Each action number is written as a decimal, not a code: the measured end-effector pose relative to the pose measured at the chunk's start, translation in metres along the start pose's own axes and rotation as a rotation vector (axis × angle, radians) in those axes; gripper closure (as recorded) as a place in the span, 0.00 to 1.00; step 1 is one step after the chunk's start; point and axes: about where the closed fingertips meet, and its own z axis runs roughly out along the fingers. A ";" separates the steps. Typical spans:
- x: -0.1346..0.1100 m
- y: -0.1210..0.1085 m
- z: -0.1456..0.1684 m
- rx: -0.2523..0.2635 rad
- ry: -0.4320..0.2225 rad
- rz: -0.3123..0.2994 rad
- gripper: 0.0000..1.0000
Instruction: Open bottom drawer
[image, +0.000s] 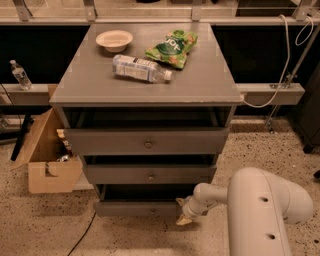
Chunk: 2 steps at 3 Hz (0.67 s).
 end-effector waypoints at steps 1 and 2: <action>-0.004 0.001 -0.009 -0.001 -0.001 0.001 0.81; -0.006 0.000 -0.013 -0.001 -0.001 0.001 1.00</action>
Offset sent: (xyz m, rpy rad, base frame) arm -0.0502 -0.0195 0.0033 0.0728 0.0395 -0.0322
